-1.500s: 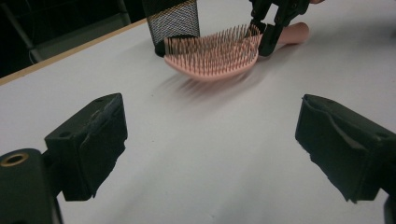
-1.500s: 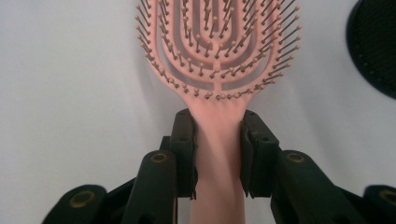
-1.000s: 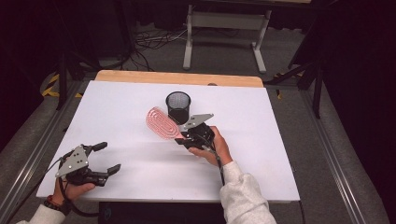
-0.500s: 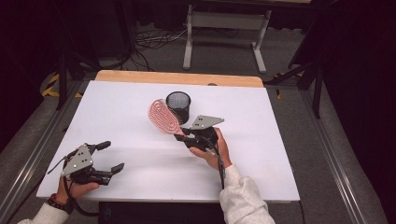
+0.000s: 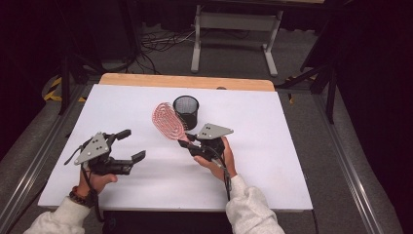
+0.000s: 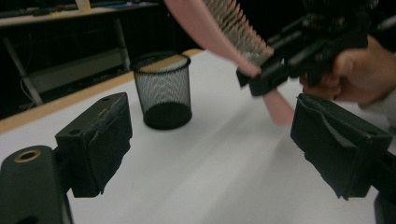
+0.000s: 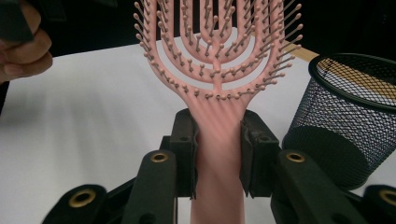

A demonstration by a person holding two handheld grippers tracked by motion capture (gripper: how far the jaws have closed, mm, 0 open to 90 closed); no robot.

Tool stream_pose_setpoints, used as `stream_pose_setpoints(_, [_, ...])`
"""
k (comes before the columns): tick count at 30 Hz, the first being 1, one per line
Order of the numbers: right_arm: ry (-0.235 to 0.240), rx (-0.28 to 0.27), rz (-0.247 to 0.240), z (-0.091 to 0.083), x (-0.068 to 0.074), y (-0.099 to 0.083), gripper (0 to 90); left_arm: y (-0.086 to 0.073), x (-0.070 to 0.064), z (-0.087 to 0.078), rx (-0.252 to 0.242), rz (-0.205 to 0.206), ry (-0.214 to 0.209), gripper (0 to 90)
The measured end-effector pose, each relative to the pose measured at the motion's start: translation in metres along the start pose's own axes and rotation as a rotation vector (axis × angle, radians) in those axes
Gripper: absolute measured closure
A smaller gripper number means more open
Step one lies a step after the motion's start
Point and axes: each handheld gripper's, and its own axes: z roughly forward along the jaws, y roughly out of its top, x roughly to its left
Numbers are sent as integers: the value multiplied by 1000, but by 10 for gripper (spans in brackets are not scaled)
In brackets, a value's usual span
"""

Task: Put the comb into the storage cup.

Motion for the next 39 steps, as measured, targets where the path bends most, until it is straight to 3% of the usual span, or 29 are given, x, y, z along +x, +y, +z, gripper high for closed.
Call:
stream_pose_setpoints(5, [-23,-26,-19,1,6,-2,700,24,-5,38,-8,-40,-2,141])
stream_pose_setpoints(9, [-40,-40,-32,-1,8,-2,700,29,-8,51,-4,-64,-11,143])
stream_pose_setpoints(12, [-53,-49,-38,-2,9,-2,700,34,-12,63,8,-70,6,155])
stream_pose_setpoints(21, [-106,-58,-83,-2,19,-1,699,37,-21,66,-17,-78,43,294])
stream_pose_setpoints(22, [-128,-55,-107,0,24,-2,699,36,-21,65,-37,-84,51,336])
stream_pose_setpoints(28, [-153,-61,-117,6,31,-3,699,34,-19,60,-72,-119,87,505])
stream_pose_setpoints(33, [-167,-59,-122,9,34,-5,699,33,-19,59,-75,-118,88,533])
stream_pose_setpoints(39, [-186,-45,-137,12,38,-5,698,33,-20,55,-88,-105,55,578])
